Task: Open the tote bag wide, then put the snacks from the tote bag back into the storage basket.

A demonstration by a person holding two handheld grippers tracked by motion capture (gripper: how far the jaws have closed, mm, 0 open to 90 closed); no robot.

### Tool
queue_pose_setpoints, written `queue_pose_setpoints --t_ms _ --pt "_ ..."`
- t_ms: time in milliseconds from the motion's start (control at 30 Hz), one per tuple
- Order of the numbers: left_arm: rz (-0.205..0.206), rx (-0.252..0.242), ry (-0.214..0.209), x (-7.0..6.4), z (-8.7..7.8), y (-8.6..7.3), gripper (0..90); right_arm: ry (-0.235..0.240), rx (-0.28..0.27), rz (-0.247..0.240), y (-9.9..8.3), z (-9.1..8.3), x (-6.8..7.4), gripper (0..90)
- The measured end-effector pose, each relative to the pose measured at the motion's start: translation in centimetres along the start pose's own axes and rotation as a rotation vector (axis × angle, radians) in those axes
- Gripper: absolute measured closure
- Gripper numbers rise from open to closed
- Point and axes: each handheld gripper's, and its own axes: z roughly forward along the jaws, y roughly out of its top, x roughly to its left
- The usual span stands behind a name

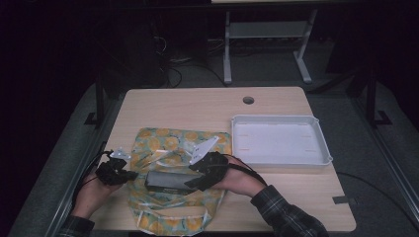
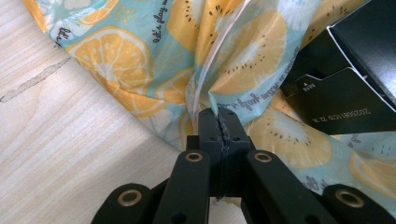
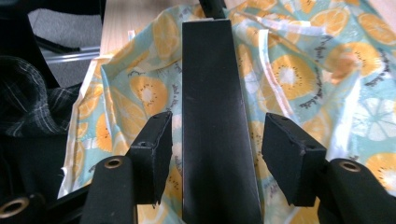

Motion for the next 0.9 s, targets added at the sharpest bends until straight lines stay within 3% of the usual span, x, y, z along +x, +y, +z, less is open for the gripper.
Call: queue_pose_setpoints --t_ms 333,900 --pt "0.005 0.003 -0.004 0.0 0.0 0.0 89.4 0.002 0.110 -0.016 1.5 2.4 0.1 39.6" --pt "0.007 0.005 -0.006 -0.1 0.1 0.1 89.3 0.006 0.207 -0.051 1.6 5.8 0.0 37.5"
